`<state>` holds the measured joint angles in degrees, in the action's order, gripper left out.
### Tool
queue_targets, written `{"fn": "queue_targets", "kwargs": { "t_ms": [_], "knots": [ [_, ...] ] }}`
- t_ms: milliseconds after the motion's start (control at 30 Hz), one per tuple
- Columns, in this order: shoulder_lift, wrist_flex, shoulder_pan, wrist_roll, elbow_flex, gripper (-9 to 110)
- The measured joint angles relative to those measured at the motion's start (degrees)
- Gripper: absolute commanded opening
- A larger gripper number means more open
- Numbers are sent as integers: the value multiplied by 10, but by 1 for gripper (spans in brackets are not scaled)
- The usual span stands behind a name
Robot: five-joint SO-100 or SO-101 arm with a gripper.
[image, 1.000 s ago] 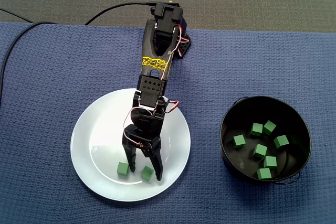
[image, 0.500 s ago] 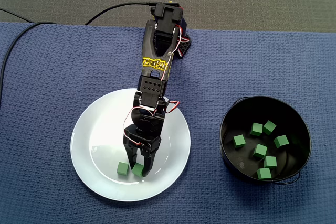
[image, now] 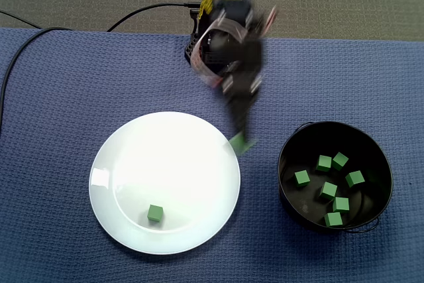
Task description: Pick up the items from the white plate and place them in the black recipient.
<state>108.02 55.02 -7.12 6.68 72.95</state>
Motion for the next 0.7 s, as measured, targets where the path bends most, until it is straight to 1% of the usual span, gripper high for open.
{"fn": "queue_targets", "kwargs": {
  "t_ms": [133,233,333,433,467,533,567,633,700],
  "knots": [
    [-21,66,-163,9,-97,0],
    [-107,102,-268,-45,-147,0],
    [-233,123,-314,-105,-174,0],
    [-356,124,-311,-105,-181,0],
    [-389,124,-308,-105,-181,2],
    [-426,112,-307,-105,-170,32],
    [-431,104,-307,-105,-158,40],
    [-430,99,-311,-113,-140,46],
    [-416,110,-308,-142,-128,46]
  ]
}}
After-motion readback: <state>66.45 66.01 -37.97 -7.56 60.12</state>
